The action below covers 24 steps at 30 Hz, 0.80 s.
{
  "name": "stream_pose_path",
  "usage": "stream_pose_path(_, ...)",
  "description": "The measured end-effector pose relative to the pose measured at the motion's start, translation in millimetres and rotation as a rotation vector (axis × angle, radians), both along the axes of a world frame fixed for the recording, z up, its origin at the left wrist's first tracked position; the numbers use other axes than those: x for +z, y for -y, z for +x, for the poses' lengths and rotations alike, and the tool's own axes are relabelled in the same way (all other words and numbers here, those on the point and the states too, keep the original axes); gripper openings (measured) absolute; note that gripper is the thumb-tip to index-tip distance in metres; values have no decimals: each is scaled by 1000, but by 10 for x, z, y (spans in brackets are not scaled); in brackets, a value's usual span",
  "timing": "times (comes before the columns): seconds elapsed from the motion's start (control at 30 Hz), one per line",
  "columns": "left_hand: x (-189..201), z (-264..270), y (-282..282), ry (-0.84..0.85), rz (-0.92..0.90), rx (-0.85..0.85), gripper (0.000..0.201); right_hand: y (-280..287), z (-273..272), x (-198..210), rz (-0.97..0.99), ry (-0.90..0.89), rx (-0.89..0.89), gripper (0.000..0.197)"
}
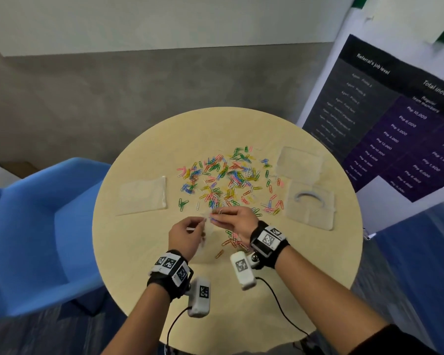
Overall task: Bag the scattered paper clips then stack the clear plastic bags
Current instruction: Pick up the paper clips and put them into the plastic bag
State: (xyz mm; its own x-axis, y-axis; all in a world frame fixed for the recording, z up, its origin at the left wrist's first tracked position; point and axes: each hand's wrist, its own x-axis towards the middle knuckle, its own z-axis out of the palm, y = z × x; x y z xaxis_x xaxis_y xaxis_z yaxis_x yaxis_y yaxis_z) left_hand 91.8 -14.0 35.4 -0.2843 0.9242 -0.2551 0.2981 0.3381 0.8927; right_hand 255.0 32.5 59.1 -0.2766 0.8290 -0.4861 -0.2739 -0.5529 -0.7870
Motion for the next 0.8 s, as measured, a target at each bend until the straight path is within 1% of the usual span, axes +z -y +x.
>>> stream_pose_path(0.07, 0, 3, -30, -8, 11, -12, 7, 39, -102, -4, 90, 220, 126, 18)
stream_pose_path(0.13, 12, -1, -46, 28, 13, -4, 5, 58, -158, -46, 145, 467, 160, 19)
stream_pose_path(0.23, 6, -1, -43, 66, 7, -18, 4, 21, -246, -79, 204, 742, 236, 19)
stream_pose_path(0.27, -1, -1, -41, 56, 3, -31, 3, -10, -276, -86, 221, 829, 280, 22)
stream_pose_path(0.3, -14, -2, -41, 35, -6, -47, 3, -28, -300, -67, 228, 876, 315, 26)
stream_pose_path(0.4, -42, -7, -63, -28, -51, -80, 7, -86, -370, -2, 247, 882, 417, 31)
stream_pose_path(0.47, -4, -14, -71, -102, -60, -109, 10, -96, -389, 29, 280, 915, 492, 27)
stream_pose_path(0.5, 1, -23, -79, -113, -62, -118, 14, -102, -388, 38, 310, 952, 531, 24)
stream_pose_path(0.57, -2, -47, -101, -88, -80, -107, 18, -95, -357, 75, 373, 1022, 628, 22)
stream_pose_path(0.6, 3, -58, -98, -75, -88, -97, 18, -100, -328, 79, 406, 1004, 666, 23)
stream_pose_path(0.63, 6, -63, -90, -68, -81, -84, 17, -97, -281, 94, 441, 949, 681, 23)
stream_pose_path(0.67, 4, -68, -79, -58, -73, -62, 17, -114, -210, 110, 435, 868, 651, 23)
stream_pose_path(0.7, 13, -79, -63, -38, -58, -30, 17, -138, -118, 127, 421, 804, 571, 24)
stream_pose_path(0.73, 36, -93, -47, -13, -41, 9, 17, -192, -9, 106, 421, 808, 486, 24)
stream_pose_path(0.77, 58, -109, -28, 13, -25, 49, 17, -266, 111, 75, 442, 880, 425, 24)
stream_pose_path(0.8, 77, -129, -8, 28, -9, 78, 18, -354, 232, 12, 474, 1026, 433, 30)
